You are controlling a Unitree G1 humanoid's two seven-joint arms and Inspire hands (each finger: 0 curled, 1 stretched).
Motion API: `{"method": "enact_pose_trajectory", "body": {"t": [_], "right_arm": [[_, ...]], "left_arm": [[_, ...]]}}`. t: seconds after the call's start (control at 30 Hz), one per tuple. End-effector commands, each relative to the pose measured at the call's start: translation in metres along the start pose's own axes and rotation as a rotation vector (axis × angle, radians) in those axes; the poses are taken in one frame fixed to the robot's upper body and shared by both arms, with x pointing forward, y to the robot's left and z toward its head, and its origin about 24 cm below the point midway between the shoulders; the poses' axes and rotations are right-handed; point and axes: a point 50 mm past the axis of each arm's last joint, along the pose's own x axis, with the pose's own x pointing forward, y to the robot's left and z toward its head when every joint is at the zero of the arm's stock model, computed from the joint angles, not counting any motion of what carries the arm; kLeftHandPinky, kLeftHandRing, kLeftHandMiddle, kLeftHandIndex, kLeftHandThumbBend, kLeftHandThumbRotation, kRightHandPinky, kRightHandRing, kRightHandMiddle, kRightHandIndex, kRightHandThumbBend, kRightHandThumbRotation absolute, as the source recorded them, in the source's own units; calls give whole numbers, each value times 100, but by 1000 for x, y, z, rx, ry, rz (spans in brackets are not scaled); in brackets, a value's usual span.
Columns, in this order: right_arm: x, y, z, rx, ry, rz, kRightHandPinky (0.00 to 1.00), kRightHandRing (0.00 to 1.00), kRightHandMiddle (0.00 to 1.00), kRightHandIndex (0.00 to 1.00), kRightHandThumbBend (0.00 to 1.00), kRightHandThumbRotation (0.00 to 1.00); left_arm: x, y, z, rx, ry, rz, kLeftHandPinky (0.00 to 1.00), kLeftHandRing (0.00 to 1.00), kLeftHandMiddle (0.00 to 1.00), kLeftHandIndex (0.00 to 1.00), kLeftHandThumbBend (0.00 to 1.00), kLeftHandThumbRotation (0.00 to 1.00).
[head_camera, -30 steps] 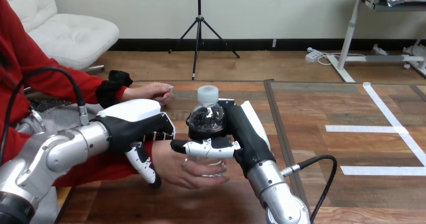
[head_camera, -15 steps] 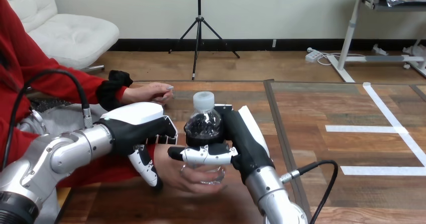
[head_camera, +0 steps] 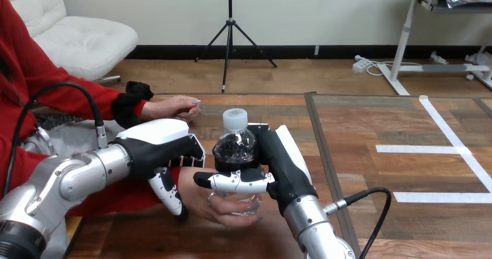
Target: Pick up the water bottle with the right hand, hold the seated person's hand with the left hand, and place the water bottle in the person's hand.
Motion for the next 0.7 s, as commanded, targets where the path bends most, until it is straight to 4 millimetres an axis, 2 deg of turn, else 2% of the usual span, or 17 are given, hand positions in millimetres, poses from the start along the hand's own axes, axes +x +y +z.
{"method": "enact_pose_trajectory", "body": {"t": [0.0, 0.67], "right_arm": [[11, 23, 45, 116, -186, 54, 28, 33, 37, 39, 86, 0], [13, 15, 41, 130, -171, 47, 28, 33, 38, 39, 88, 0]], "left_arm": [[12, 65, 24, 81, -85, 230, 26, 31, 37, 39, 84, 0], [9, 62, 21, 73, -99, 237, 27, 31, 37, 39, 85, 0]]}}
